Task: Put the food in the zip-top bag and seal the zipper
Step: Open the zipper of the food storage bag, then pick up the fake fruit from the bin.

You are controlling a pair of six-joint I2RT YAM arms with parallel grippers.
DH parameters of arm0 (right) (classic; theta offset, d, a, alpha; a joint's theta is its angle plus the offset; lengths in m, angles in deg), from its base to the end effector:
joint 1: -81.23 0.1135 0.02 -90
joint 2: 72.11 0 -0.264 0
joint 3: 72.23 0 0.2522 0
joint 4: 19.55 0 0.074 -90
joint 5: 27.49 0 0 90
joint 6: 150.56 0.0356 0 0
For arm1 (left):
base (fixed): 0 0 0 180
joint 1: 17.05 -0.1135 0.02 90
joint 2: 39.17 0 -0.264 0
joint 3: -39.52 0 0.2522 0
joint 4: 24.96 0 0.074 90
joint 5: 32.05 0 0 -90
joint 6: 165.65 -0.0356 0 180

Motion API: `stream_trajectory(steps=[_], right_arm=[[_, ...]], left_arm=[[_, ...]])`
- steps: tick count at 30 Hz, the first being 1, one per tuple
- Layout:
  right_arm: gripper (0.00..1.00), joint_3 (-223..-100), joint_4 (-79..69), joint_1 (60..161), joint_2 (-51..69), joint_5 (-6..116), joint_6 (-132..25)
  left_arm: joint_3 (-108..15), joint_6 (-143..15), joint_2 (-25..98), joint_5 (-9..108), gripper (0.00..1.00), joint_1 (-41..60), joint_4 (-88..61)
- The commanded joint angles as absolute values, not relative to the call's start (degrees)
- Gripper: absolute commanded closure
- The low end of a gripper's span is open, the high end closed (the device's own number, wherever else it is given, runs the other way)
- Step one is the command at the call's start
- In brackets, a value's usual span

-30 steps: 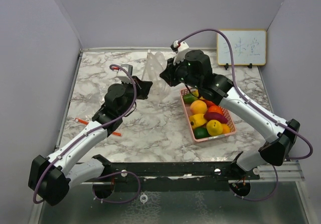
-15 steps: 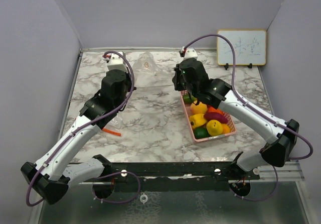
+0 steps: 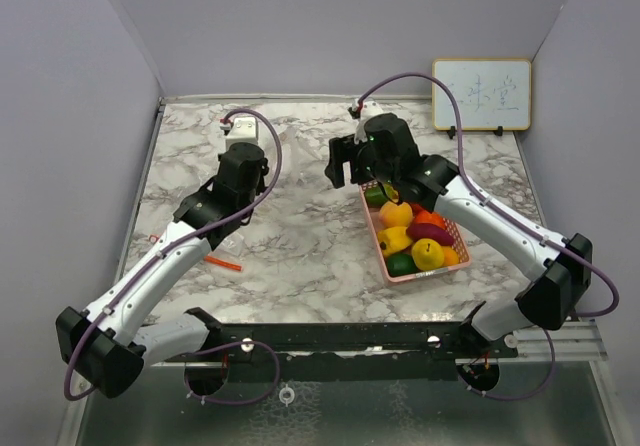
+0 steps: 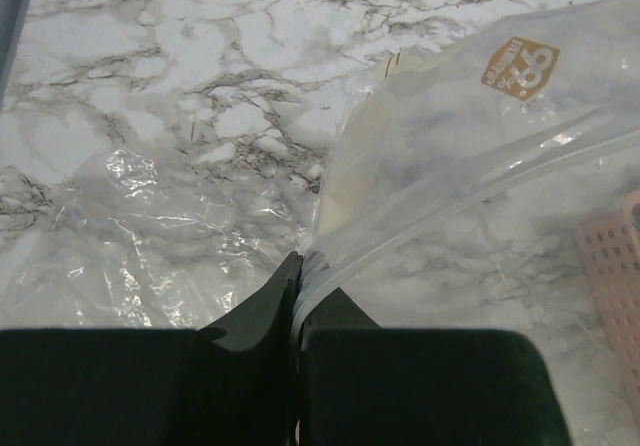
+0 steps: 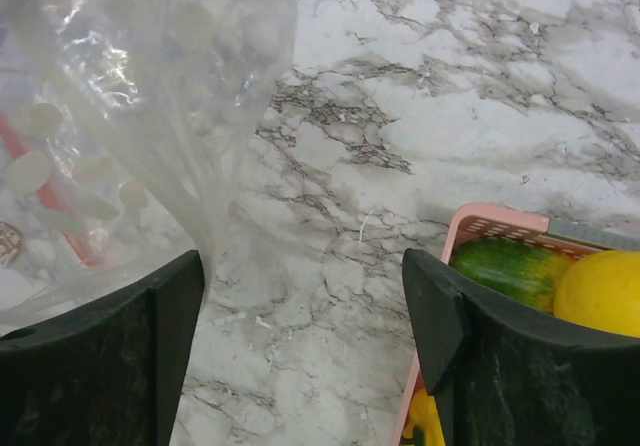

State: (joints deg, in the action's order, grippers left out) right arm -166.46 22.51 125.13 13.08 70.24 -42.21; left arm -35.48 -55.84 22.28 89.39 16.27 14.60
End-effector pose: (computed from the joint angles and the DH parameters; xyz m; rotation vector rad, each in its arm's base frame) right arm 0.2473 0.2313 0.3566 -0.4041 2.1437 0.4855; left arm 0.2047 -0.1124 0.3587 -0.1097 1.9516 -0.0532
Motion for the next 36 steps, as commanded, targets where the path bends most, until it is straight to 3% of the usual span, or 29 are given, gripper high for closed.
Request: stream_trajectory(steps=[1,8,12,14,17,24,36], right_arm=[[0.14,-169.0,24.0,125.0,9.4,72.5,-43.0],[0.1,-168.8,34.4,122.3,6.9,85.8,-35.0],[0.07,-168.1,40.3,114.9,9.7,84.8,-30.6],[0.0,-167.6,40.0,112.6,11.3,85.0,-31.0],[0.01,-168.1,39.2,110.1,14.7,85.9,-32.0],[0.01,-167.7,34.9,102.8,21.2,79.1,-36.6],[0.01,-160.9,28.2,100.0,24.9,66.5,-39.2]], left_arm=[[-34.5,-53.7,26.2,87.0,1.0,15.9,11.5],[-33.0,-52.3,29.5,82.8,1.0,16.0,7.4],[-33.3,-52.2,31.2,80.3,1.0,16.0,5.4],[-32.9,-52.2,31.8,78.6,1.0,16.0,3.7],[-32.6,-51.5,33.0,76.6,1.0,16.0,1.8],[-32.9,-50.7,35.8,74.5,1.0,16.0,-0.5],[-33.8,-50.6,38.6,72.4,1.0,16.0,-1.8]])
